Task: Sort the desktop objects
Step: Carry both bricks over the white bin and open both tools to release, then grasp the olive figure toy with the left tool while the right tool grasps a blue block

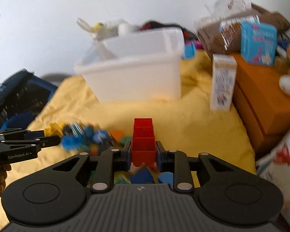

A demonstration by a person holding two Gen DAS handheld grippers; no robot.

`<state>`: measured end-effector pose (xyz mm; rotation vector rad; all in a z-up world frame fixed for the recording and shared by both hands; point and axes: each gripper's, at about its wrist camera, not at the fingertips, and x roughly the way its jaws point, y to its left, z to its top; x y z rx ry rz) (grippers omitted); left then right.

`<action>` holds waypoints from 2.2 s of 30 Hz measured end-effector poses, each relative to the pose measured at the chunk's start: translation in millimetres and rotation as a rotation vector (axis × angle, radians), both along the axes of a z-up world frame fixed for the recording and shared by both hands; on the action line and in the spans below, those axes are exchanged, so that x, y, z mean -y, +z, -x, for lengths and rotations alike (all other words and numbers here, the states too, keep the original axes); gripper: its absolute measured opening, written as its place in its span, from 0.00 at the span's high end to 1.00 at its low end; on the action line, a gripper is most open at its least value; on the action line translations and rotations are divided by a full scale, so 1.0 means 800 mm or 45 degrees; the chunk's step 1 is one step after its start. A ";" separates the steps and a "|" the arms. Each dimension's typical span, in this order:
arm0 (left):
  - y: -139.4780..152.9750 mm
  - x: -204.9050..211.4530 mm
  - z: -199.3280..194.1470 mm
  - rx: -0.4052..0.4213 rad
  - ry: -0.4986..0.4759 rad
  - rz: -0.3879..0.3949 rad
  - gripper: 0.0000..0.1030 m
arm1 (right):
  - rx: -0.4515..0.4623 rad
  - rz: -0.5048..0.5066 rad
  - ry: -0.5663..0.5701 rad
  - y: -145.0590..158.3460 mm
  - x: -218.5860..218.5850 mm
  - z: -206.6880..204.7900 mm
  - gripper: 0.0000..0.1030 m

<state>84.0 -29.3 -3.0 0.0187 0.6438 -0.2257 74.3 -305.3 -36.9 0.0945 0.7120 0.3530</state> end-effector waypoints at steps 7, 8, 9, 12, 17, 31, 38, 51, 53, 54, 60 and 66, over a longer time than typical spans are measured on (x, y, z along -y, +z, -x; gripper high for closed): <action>0.076 0.002 -0.060 0.030 -0.007 0.040 0.61 | 0.120 -0.034 0.023 0.065 -0.013 -0.043 0.74; 0.088 0.001 -0.072 0.029 -0.002 0.046 0.61 | 0.128 -0.037 0.027 0.075 -0.013 -0.054 0.74; 0.097 0.000 -0.083 0.021 0.002 0.053 0.61 | 0.129 -0.040 0.028 0.085 -0.013 -0.067 0.74; 0.120 -0.001 -0.121 -0.024 -0.006 0.070 0.61 | 0.137 -0.044 0.027 0.114 -0.014 -0.102 0.74; 0.145 0.009 -0.170 -0.014 -0.029 -0.017 0.61 | 0.126 -0.001 0.038 0.147 -0.021 -0.157 0.74; 0.128 0.034 -0.270 -0.265 -0.014 0.046 0.61 | -0.124 0.111 0.083 0.139 -0.053 -0.266 0.74; 0.112 0.032 -0.274 -0.264 0.055 -0.024 0.41 | -0.151 0.177 0.059 0.121 -0.055 -0.278 0.71; 0.072 -0.002 -0.145 -0.076 -0.029 0.030 0.37 | 0.027 0.090 0.101 0.125 -0.036 -0.212 0.24; 0.039 0.001 -0.095 -0.065 -0.044 0.003 0.37 | 0.066 0.075 0.113 0.112 -0.029 -0.169 0.21; 0.019 0.004 -0.070 -0.081 -0.046 -0.010 0.37 | 0.065 0.077 0.117 0.098 -0.026 -0.145 0.21; -0.066 0.018 0.010 -0.233 -0.034 -0.026 0.43 | -0.073 0.168 0.153 -0.013 -0.022 -0.022 0.37; -0.084 0.032 0.016 -0.243 -0.074 -0.030 0.47 | -0.109 0.248 0.202 -0.062 -0.032 0.024 0.40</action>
